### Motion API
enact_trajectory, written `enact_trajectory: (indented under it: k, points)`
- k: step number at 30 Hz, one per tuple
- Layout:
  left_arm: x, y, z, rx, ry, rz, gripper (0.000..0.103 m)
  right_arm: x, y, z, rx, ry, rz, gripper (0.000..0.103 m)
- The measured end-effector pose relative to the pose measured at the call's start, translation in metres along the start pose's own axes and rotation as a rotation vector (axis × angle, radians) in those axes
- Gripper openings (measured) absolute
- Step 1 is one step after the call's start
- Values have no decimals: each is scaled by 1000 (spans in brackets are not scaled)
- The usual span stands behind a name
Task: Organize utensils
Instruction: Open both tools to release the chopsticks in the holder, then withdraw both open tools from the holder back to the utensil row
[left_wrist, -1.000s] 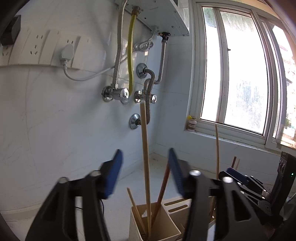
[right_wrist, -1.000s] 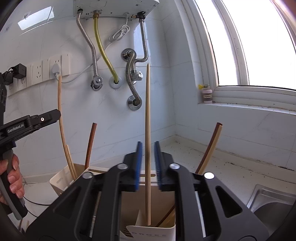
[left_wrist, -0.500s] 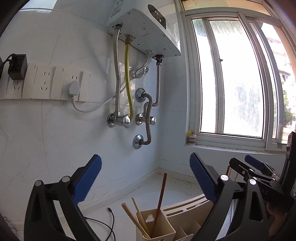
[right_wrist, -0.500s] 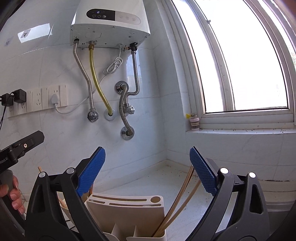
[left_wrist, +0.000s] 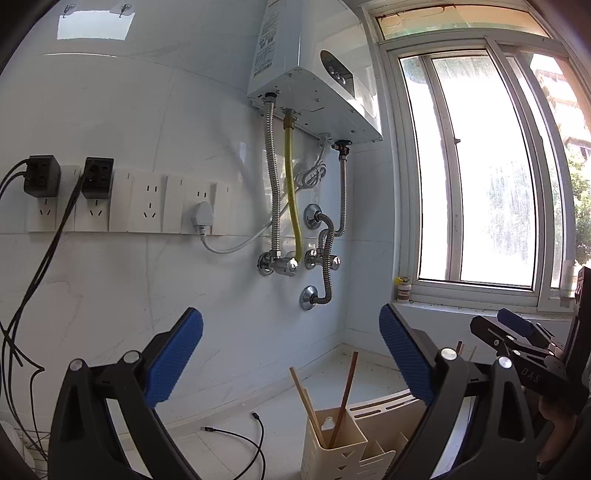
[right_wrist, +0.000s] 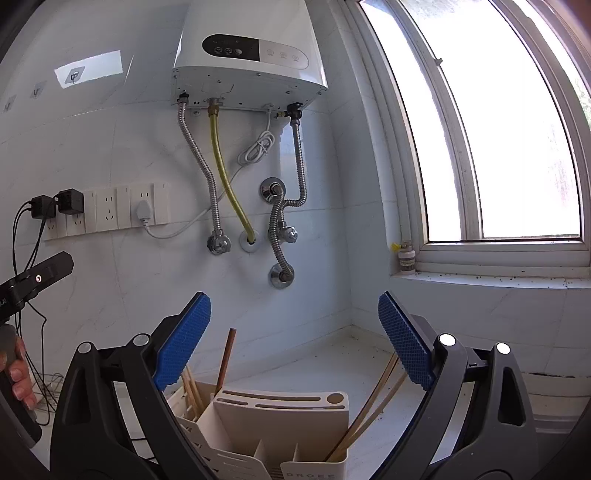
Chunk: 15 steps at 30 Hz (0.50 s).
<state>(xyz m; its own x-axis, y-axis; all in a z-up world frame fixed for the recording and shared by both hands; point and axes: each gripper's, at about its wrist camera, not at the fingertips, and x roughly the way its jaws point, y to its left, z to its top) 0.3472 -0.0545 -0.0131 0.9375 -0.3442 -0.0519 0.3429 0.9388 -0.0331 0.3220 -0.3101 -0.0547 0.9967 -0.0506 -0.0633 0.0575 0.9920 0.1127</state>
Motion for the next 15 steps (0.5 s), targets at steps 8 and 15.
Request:
enact_trajectory:
  k: [8, 15]
  points:
    - [-57, 35, 8, -10, 13, 104, 94, -14, 46, 2, -13, 16, 103, 88]
    - [-110, 72, -3, -17, 68, 224, 94, -24, 92, -8, -6, 55, 203, 85]
